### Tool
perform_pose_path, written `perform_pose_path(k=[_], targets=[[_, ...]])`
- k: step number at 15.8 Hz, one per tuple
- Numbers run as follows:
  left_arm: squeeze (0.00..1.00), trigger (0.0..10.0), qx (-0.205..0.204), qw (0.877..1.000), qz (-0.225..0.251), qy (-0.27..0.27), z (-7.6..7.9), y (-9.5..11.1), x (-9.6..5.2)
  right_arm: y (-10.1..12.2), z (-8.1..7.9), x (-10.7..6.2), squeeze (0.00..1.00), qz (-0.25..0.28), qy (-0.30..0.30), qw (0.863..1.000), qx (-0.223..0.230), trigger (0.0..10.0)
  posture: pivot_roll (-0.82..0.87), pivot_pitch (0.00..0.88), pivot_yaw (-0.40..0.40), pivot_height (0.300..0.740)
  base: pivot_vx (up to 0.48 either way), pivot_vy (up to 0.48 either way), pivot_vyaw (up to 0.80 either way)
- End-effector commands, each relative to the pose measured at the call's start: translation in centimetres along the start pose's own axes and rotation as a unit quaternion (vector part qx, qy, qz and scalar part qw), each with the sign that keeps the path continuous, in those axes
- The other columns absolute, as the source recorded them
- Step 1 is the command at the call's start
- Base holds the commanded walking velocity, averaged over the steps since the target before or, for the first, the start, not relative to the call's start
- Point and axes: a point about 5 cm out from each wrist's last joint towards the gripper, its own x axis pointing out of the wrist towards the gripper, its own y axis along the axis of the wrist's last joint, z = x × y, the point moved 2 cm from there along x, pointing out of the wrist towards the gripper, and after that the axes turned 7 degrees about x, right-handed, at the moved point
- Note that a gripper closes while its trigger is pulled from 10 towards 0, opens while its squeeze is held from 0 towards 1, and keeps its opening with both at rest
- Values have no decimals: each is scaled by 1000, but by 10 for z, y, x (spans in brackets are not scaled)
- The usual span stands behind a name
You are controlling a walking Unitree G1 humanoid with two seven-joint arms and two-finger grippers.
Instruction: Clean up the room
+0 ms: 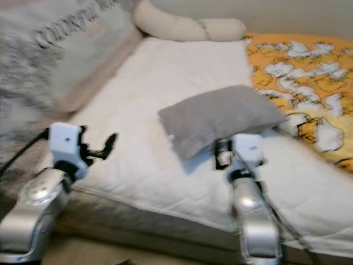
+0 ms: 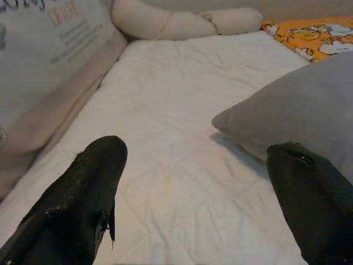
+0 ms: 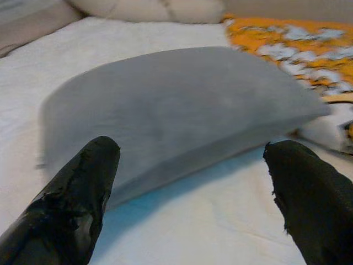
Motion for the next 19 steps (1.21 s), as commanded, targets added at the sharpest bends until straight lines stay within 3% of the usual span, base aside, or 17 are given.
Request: perform_pose_path(k=[1,13,15,19], targets=[[0,10000,1,1000,2,-6,3,1,0,5,0,1,0,11,13,1000,1,10000,25,0,24,740,277,0,0],[0,10000,-1,1000,8,-16,5,2,4,4,-2,5,0,15,26,1000,1,10000,29,0,21,740,297,0,0],[0,10000,1,1000,9,-18,4,2,4,2,-4,4,0,11,29,999,22,10000,26,0,28,740,311,0,-709],[0,10000,6,1000,11,-25,5,4,6,1,-2,2,0,14,24,1000,13,10000,26,0,35,740,313,0,-400]])
